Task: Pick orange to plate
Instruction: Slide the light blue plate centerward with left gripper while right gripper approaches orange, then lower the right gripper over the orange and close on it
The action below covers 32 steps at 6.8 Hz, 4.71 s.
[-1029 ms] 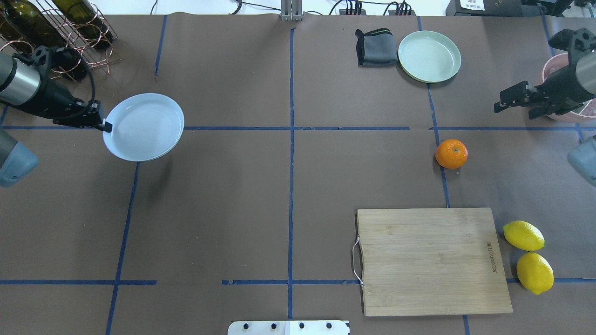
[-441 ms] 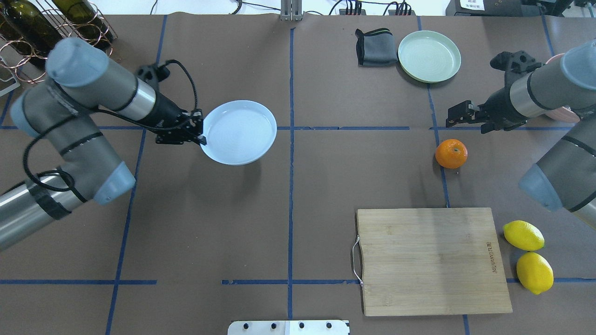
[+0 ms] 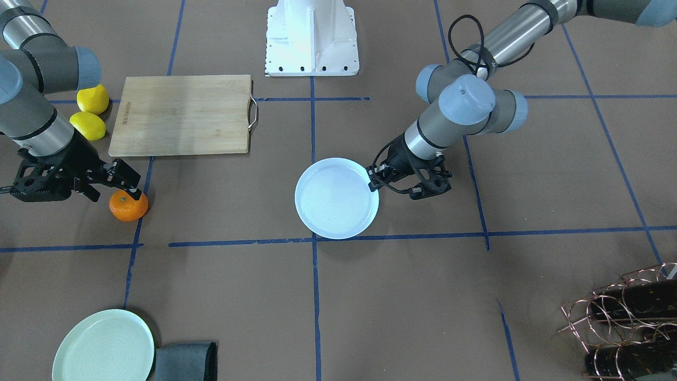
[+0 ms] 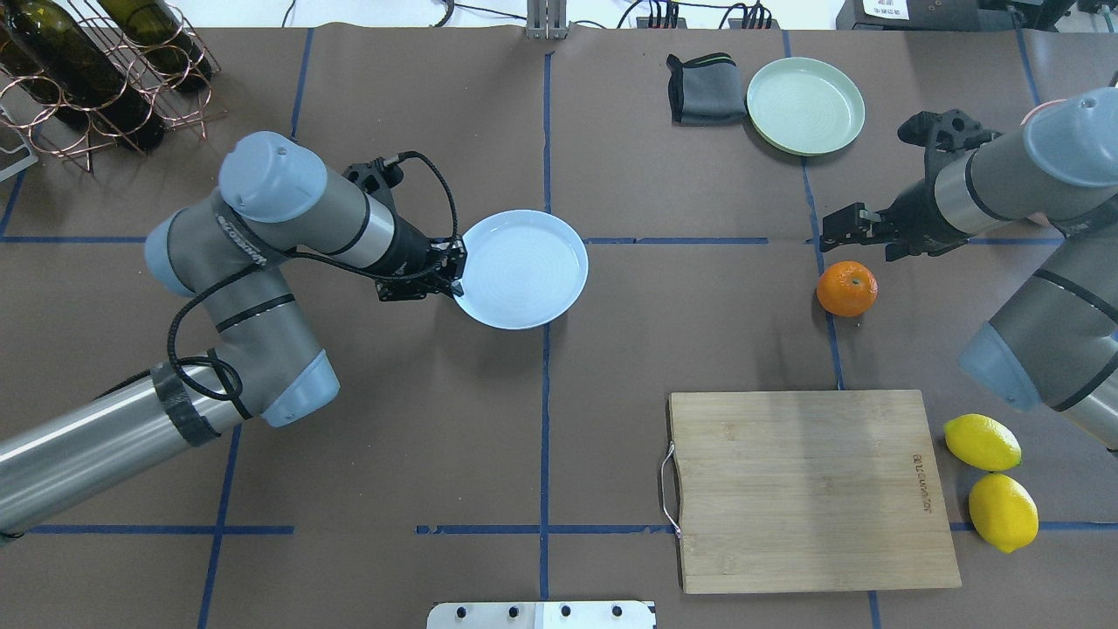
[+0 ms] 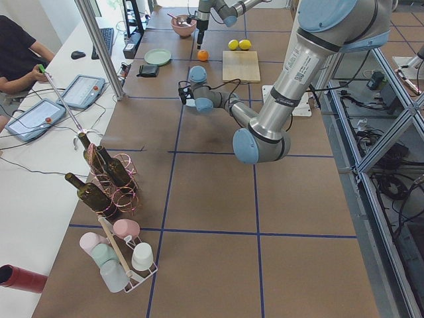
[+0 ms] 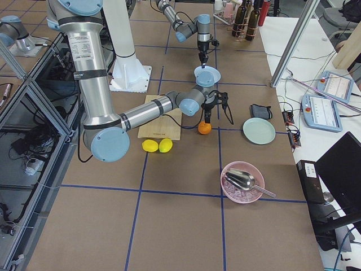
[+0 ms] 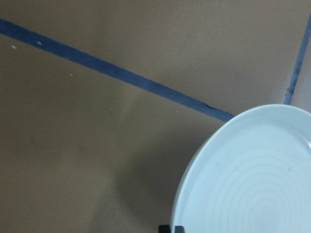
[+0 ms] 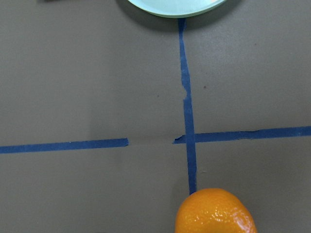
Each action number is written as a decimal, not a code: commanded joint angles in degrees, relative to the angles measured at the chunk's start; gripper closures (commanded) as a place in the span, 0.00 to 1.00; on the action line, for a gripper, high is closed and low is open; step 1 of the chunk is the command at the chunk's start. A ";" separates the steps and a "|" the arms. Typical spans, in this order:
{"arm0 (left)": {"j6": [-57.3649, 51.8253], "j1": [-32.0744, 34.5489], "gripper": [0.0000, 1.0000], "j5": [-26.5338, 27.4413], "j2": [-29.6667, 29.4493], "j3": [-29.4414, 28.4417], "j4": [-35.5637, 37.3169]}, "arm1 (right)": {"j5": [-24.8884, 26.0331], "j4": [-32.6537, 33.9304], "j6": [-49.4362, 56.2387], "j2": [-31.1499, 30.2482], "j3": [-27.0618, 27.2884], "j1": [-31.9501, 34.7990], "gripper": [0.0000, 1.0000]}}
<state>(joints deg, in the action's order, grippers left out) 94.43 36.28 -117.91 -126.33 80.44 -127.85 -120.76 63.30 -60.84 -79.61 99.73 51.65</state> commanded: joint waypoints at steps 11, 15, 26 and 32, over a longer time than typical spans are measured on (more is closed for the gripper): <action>-0.91 3.27 0.00 -2.76 2.75 5.16 -2.49 | 6.40 7.18 5.64 0.68 -1.64 -4.71 0.00; -0.91 3.45 0.00 -2.85 3.10 5.78 -2.40 | 7.12 7.18 9.66 4.20 -6.92 -4.19 0.00; -0.91 3.45 0.00 -2.85 4.07 6.83 -2.40 | 6.50 7.01 9.95 4.11 -6.57 -3.83 0.00; -0.91 3.45 0.00 -2.85 4.07 6.83 -2.40 | 6.15 7.18 9.33 3.05 -6.13 -5.33 0.00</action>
<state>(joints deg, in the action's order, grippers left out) 93.52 39.76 -120.76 -122.26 87.28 -130.25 -114.54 70.48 -51.37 -76.57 93.47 46.50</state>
